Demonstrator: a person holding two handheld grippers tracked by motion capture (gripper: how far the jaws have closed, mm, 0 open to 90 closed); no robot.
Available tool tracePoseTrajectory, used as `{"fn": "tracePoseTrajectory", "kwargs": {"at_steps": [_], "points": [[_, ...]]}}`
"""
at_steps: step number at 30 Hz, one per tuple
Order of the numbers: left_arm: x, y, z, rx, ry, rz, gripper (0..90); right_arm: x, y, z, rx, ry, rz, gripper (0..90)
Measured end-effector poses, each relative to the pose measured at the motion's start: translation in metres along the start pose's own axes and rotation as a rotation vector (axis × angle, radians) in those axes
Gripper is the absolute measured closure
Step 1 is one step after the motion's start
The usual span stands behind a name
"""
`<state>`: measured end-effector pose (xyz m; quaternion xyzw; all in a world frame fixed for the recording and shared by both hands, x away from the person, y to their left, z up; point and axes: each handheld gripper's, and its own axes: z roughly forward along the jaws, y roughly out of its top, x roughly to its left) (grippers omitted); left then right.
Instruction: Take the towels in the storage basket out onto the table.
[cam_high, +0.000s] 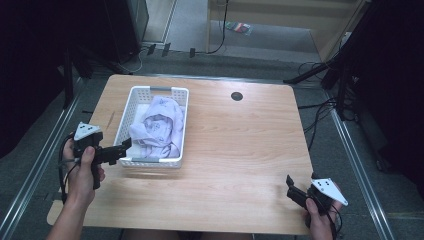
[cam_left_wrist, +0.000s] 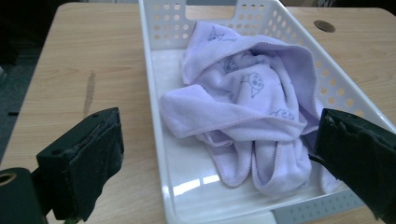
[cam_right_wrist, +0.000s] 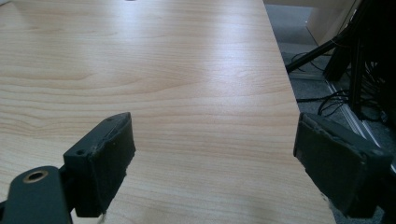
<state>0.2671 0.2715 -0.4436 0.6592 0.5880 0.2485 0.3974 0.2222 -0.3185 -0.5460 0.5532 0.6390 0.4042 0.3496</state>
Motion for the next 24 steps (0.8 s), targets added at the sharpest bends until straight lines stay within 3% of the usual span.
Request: {"fn": "tracePoseTrajectory", "kwargs": {"at_steps": [1,7,12,15,24], "points": [[-0.003,0.005,0.006,0.032,0.018,-0.008,2.6,0.0,0.0,0.0,0.0,-0.001,0.001,12.7],[-0.016,0.022,0.019,0.07,0.05,0.028,2.6,0.0,0.0,0.0,0.0,0.002,0.001,12.7],[-0.025,0.033,0.029,0.076,0.042,0.037,2.6,0.0,0.0,0.0,0.0,0.001,0.001,12.7],[-0.029,0.038,0.04,0.11,0.035,0.043,2.6,0.0,0.0,0.0,0.001,0.001,0.002,12.7],[-0.045,0.053,0.075,0.137,0.0,0.011,2.6,-0.001,0.0,0.0,0.002,0.005,0.002,12.6]]}}
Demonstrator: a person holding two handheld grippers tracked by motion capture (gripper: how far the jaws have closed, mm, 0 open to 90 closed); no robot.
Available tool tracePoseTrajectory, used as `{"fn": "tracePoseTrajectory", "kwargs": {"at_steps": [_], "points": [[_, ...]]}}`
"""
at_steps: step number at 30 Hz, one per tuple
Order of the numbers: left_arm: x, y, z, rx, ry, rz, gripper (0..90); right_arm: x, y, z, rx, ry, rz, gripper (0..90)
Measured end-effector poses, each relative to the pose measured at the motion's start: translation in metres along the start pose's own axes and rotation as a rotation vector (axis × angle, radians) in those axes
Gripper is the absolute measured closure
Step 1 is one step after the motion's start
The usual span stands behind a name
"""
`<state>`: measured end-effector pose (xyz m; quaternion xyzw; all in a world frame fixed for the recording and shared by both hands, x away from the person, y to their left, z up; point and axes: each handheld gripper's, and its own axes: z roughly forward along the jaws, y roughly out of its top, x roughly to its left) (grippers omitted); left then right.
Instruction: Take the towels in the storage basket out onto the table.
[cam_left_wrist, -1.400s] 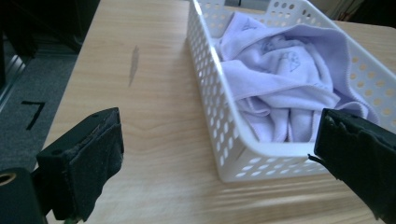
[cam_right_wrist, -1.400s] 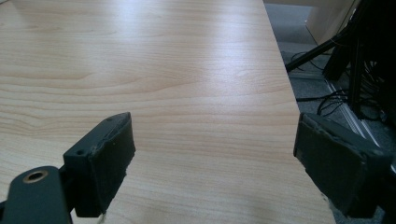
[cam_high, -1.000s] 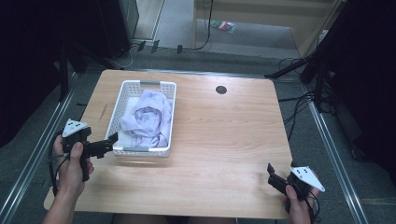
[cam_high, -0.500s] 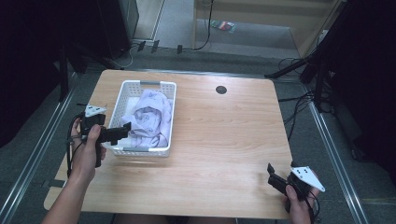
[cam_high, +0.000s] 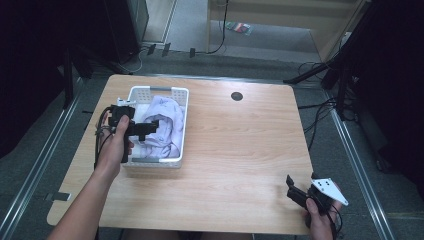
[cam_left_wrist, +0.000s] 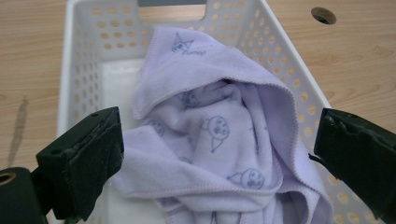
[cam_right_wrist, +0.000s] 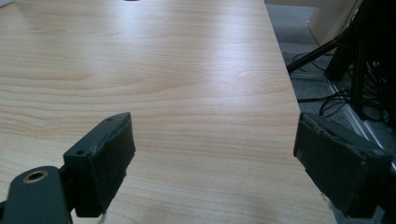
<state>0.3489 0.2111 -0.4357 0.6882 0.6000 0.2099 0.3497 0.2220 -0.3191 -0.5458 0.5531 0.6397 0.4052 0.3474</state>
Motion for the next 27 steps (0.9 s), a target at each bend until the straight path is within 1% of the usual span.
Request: {"fn": "tracePoseTrajectory", "kwargs": {"at_steps": [1,2,4,5,6,7,8,9,10,11,12,13,14,15,16,17,18,20,21,22,23,24,25,26,27], "points": [[0.0,0.0,0.0,0.0,0.0,0.0,2.6,0.0,0.0,0.0,0.0,0.0,0.0,12.6],[-0.002,0.002,0.004,0.003,-0.002,-0.002,2.6,0.0,0.0,0.0,-0.001,0.0,0.0,12.7],[-0.005,0.005,0.012,0.02,-0.029,-0.013,2.6,0.0,0.0,0.0,-0.001,0.001,-0.001,12.7],[-0.009,0.009,0.02,0.033,-0.039,-0.01,2.6,0.0,0.0,0.0,0.0,0.002,0.0,12.6],[-0.009,0.009,0.02,0.033,-0.039,-0.01,2.6,0.0,0.0,0.0,0.0,0.002,0.0,12.6],[-0.013,0.011,0.024,0.032,-0.035,-0.009,2.6,0.0,0.0,0.0,0.0,0.003,0.0,12.6],[-0.018,0.013,0.031,0.053,-0.04,-0.001,2.6,0.0,0.0,0.0,0.0,0.004,0.001,12.6],[-0.021,0.014,0.035,0.058,-0.037,0.003,2.6,0.0,0.0,0.0,0.0,0.004,0.001,12.6],[-0.021,0.014,0.035,0.058,-0.037,0.003,2.6,0.0,0.0,0.0,-0.001,0.005,0.001,12.6],[-0.025,0.016,0.043,0.07,-0.027,0.009,2.6,0.0,0.0,0.0,0.0,0.005,0.002,12.6],[-0.025,0.016,0.043,0.07,-0.027,0.009,2.6,0.0,0.0,0.0,0.0,0.005,0.002,12.6],[-0.027,0.017,0.051,0.089,-0.021,0.019,2.6,0.0,0.0,0.0,-0.002,0.007,0.002,12.6],[-0.027,0.017,0.051,0.089,-0.021,0.019,2.6,0.0,0.0,0.0,-0.001,0.007,0.003,12.6],[-0.027,0.017,0.055,0.09,-0.014,0.025,2.6,0.0,0.0,0.0,-0.001,0.007,0.003,12.6],[-0.027,0.018,0.062,0.102,0.025,0.033,2.6,0.0,0.0,0.0,-0.001,0.008,0.004,12.6],[-0.026,0.018,0.066,0.113,0.038,0.03,2.6,0.0,0.0,0.0,-0.001,0.01,0.005,12.6],[-0.026,0.018,0.066,0.113,0.038,0.03,2.6,0.0,0.0,0.0,-0.001,0.01,0.005,12.6],[-0.024,0.018,0.073,0.137,0.047,0.018,2.6,-0.001,0.0,0.0,-0.001,0.009,0.006,12.6],[-0.023,0.018,0.079,0.16,0.053,0.021,2.6,-0.001,0.0,0.0,-0.002,0.012,0.007,12.6],[-0.022,0.018,0.083,0.169,0.053,0.018,2.6,-0.001,0.0,0.0,-0.002,0.013,0.006,12.6],[-0.022,0.018,0.083,0.169,0.053,0.018,2.6,-0.001,0.0,0.0,-0.002,0.013,0.007,12.6],[-0.021,0.017,0.089,0.197,0.048,0.031,2.5,-0.001,0.0,-0.001,-0.003,0.013,0.006,12.6],[-0.021,0.017,0.089,0.197,0.048,0.031,1.6,-0.001,0.0,-0.001,-0.003,0.013,0.006,12.6],[-0.02,0.016,0.093,0.214,0.045,0.029,1.6,-0.001,0.0,0.0,-0.003,0.014,0.006,12.5],[-0.02,0.016,0.096,0.217,0.039,0.015,0.2,-0.001,0.0,0.0,-0.002,0.015,0.007,12.5]]}}
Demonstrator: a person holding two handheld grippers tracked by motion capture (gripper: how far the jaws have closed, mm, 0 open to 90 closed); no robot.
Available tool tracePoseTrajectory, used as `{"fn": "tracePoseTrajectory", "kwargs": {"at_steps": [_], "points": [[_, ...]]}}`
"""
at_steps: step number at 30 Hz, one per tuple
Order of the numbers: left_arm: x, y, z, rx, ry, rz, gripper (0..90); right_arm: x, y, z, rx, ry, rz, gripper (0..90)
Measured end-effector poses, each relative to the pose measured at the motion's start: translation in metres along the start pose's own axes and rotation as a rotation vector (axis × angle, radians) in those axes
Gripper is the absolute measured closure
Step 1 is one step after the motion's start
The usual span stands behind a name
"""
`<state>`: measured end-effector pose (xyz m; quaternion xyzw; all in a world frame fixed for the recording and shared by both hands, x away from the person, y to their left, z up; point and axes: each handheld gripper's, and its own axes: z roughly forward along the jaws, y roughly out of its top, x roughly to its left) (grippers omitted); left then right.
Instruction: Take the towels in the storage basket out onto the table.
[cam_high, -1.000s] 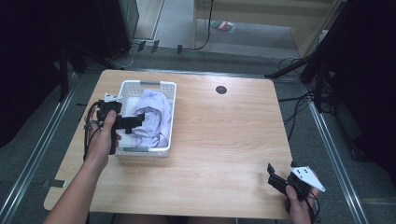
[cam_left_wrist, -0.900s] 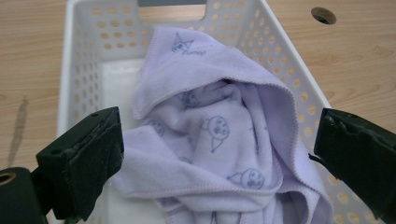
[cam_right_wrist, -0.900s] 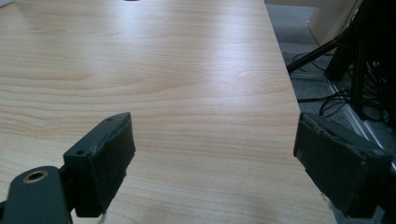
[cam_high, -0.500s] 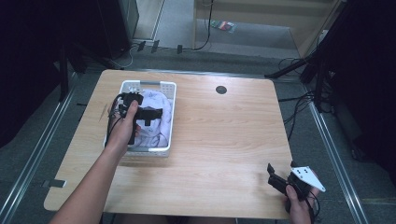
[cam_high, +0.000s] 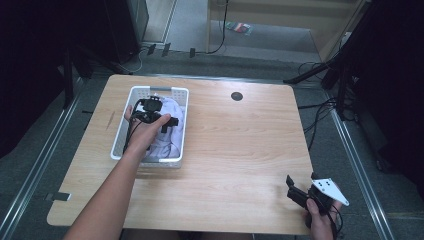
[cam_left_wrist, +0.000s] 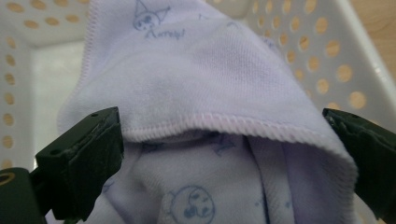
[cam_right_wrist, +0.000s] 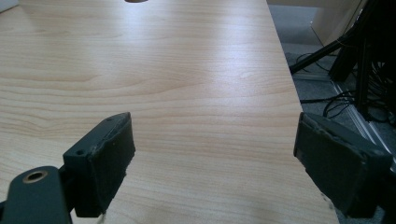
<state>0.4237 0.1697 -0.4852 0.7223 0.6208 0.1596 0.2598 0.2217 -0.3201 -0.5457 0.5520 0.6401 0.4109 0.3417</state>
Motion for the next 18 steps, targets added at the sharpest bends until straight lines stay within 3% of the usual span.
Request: {"fn": "tracePoseTrajectory", "kwargs": {"at_steps": [1,4,7,14,18], "points": [[0.001,0.001,0.003,0.015,-0.012,-0.007,0.2,0.0,0.0,0.0,0.0,0.0,0.0,12.5],[-0.001,0.002,0.013,0.053,0.007,0.001,0.1,0.0,0.0,0.0,-0.001,0.0,-0.001,12.5],[-0.001,0.001,0.016,0.059,0.015,0.005,0.0,0.0,0.0,0.0,-0.001,0.001,0.002,12.5],[0.0,-0.004,0.027,0.152,0.066,0.053,0.0,-0.001,0.0,0.0,-0.003,0.001,0.004,12.5],[0.0,-0.006,0.033,0.173,0.098,0.08,0.0,-0.001,0.0,0.0,-0.005,0.0,0.006,12.5]]}}
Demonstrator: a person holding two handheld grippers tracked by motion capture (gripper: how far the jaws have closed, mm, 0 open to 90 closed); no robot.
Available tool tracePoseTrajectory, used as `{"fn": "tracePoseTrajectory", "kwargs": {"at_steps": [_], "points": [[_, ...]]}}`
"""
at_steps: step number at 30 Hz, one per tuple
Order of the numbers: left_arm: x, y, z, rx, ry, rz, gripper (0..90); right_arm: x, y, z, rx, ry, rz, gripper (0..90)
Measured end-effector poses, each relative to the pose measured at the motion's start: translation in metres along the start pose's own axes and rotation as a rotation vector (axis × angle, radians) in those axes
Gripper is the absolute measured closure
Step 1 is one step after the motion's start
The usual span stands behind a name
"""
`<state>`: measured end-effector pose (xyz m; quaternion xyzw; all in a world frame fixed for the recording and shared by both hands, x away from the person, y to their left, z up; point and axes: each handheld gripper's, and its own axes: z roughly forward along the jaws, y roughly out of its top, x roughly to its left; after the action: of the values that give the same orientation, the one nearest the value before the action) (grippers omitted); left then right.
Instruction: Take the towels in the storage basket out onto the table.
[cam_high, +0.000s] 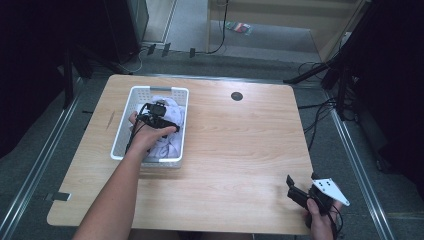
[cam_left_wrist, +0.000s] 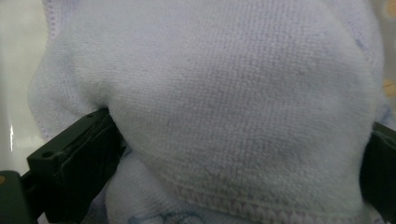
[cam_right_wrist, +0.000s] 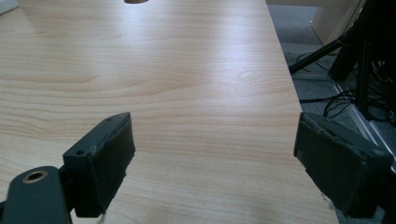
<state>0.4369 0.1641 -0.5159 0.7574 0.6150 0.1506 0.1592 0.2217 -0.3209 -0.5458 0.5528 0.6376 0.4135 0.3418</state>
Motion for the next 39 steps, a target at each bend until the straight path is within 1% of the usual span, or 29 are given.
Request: {"fn": "tracePoseTrajectory", "kwargs": {"at_steps": [1,3,4,6,9,10,11,12,13,14,15,16,18,19,20,21,23,24,26,28,29,31,32,34,38,39], "points": [[-0.001,-0.001,0.003,0.003,0.017,0.005,0.0,0.0,0.0,0.0,0.0,0.0,0.001,12.5],[-0.001,-0.001,0.004,0.003,0.02,0.002,0.0,0.0,0.0,0.0,0.0,0.0,0.002,12.5],[-0.001,0.0,0.003,0.019,0.018,-0.004,0.1,0.0,0.0,0.0,0.0,0.0,0.002,12.5],[-0.003,0.0,0.005,0.018,0.039,-0.02,0.6,0.0,0.0,0.0,0.0,0.0,0.002,12.5],[-0.002,-0.001,0.004,0.015,0.037,-0.023,2.4,0.0,0.0,0.0,0.0,-0.001,0.004,12.5],[-0.001,-0.001,0.003,0.014,0.042,-0.024,7.6,0.0,0.0,0.0,-0.001,-0.001,0.004,12.5],[0.0,-0.001,0.002,0.018,0.048,-0.027,7.6,0.0,0.0,0.0,-0.001,-0.001,0.004,12.5],[0.001,-0.001,0.001,0.01,0.05,-0.032,13.1,0.0,0.0,0.0,-0.001,-0.001,0.004,12.6],[0.001,-0.002,0.001,0.005,0.051,-0.029,13.1,0.0,0.0,0.0,-0.001,-0.002,0.004,12.6],[0.001,-0.002,0.0,0.008,0.046,-0.027,15.3,0.0,0.0,0.0,-0.001,-0.002,0.004,12.6],[0.002,-0.003,-0.001,0.0,0.047,-0.024,17.1,0.0,0.0,0.0,-0.001,-0.002,0.004,12.6],[0.005,-0.003,-0.003,0.0,0.048,-0.019,23.4,0.0,0.0,0.0,-0.001,-0.002,0.005,12.6],[0.007,-0.004,-0.003,-0.007,0.051,-0.019,29.7,0.0,0.0,0.0,-0.001,-0.003,0.005,12.6],[0.009,-0.004,-0.004,-0.007,0.045,-0.02,33.6,0.0,0.0,0.0,-0.001,-0.003,0.004,12.6],[0.011,-0.005,-0.005,-0.011,0.041,-0.021,33.6,0.0,0.0,0.0,-0.001,-0.003,0.004,12.6],[0.012,-0.005,-0.006,-0.012,0.047,-0.014,38.7,0.0,0.0,0.0,0.001,-0.002,0.003,12.6],[0.011,-0.005,-0.006,-0.015,0.054,-0.012,39.7,0.0,0.0,0.0,0.001,-0.002,0.001,12.6],[0.011,-0.005,-0.007,-0.008,0.055,-0.013,41.3,0.0,0.0,0.0,0.002,-0.003,0.0,12.6],[0.011,-0.005,-0.007,-0.013,0.064,-0.024,45.6,0.0,0.0,0.0,0.002,-0.004,0.002,12.6],[0.011,-0.004,-0.008,-0.008,0.067,-0.03,46.8,0.0,0.0,0.0,0.002,-0.003,0.003,12.6],[0.012,-0.004,-0.009,-0.001,0.062,-0.029,47.7,0.0,0.0,0.0,0.002,-0.004,0.003,12.6],[0.012,-0.004,-0.009,-0.004,0.058,-0.019,49.0,0.0,0.0,0.0,0.001,-0.003,0.002,12.6],[0.014,-0.004,-0.01,-0.007,0.05,-0.023,49.0,0.0,0.0,0.0,0.002,-0.004,0.004,12.6],[0.016,-0.003,-0.012,-0.013,0.034,-0.043,49.5,0.0,0.0,0.0,0.001,-0.004,0.004,12.6],[0.022,-0.003,-0.019,-0.034,-0.017,-0.08,50.6,0.0,0.0,0.0,0.001,-0.003,0.005,12.6],[0.022,-0.003,-0.019,-0.034,-0.017,-0.08,50.6,0.0,0.0,0.0,0.001,-0.003,0.006,12.6]]}}
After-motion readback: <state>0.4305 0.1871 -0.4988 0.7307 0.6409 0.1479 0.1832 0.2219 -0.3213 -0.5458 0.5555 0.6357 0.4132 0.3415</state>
